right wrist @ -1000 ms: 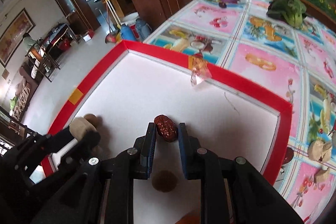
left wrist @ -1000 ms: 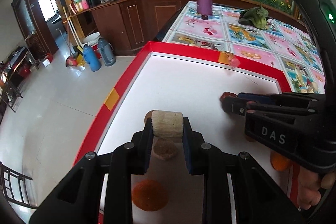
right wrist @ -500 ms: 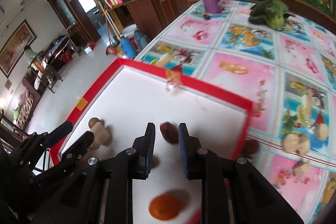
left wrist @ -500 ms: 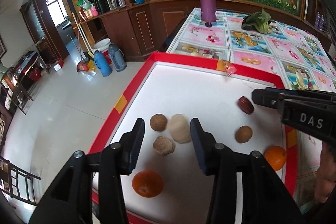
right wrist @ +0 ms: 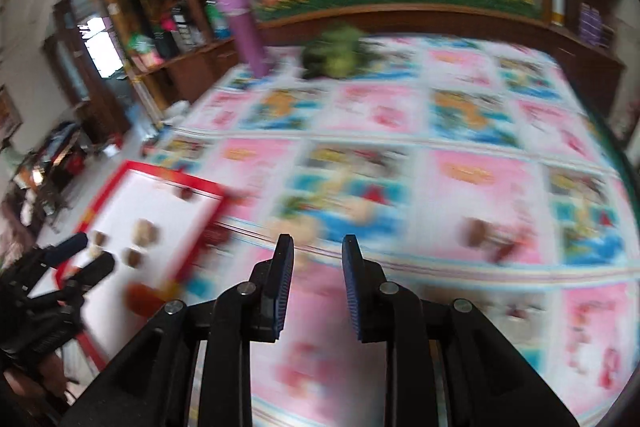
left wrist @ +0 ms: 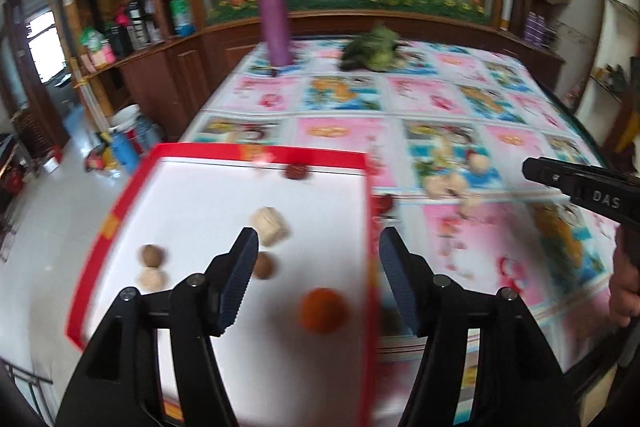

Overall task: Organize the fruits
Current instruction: 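Grasp a beige chunk with the left tool while the right tool grasps a brown longan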

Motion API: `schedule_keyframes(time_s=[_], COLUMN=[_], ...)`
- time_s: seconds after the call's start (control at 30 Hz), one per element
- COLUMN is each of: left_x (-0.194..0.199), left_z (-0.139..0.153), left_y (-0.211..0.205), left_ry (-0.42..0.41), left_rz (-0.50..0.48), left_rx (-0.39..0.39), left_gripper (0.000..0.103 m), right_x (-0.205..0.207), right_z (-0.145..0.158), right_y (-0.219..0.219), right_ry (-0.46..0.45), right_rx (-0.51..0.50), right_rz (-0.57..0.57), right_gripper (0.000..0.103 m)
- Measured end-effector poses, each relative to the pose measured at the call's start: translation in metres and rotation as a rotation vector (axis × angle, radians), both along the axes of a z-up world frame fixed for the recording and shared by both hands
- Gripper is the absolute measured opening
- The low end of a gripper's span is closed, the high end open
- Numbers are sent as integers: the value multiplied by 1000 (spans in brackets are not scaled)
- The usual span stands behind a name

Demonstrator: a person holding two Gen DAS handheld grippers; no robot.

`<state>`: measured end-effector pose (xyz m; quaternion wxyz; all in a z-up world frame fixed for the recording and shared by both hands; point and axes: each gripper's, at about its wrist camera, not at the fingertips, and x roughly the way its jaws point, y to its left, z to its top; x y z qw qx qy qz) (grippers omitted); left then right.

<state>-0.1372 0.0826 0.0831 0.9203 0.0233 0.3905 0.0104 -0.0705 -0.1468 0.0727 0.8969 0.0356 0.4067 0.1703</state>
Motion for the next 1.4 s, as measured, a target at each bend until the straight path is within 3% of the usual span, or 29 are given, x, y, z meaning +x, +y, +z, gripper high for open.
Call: schedule_keyframes(time_s=[0.17,0.33,0.5,0.63,0.83,1.03,1.13,1.4], left_x=[19,41,68,84,100,107,104,100], left_z=[-12,-21,-37,-46,-62,-64,-64,-63], left_y=[-46,-76,-89,-95,-100,-108,-114,-123], left_ry=[70,124,182,211,257,233,215,191], left_rz=[-107,-183,-205,-204,-198,-195,-207,-229], left_rx=[-15,-20,-42,-56,-83,-50,-28,0], left_gripper=[64,64,64,64,64,63,52,36], right_x=[6,19,31,44,52,56,55,56], right_z=[-17,-24,-31,-37,-43,-47,-47,-48], right_y=[-36,-48,-64,-60,-60,-64,-66,-66], right_ry=[40,6,3,-12,-1,14,11,8], right_rx=[-45,-102,-138,-193,-185,-151,-146,-136], right_rz=[-30,-57,-91,-114,-121,-132,-140,-144], right_gripper=[24,24,25,31,31,30,26,26])
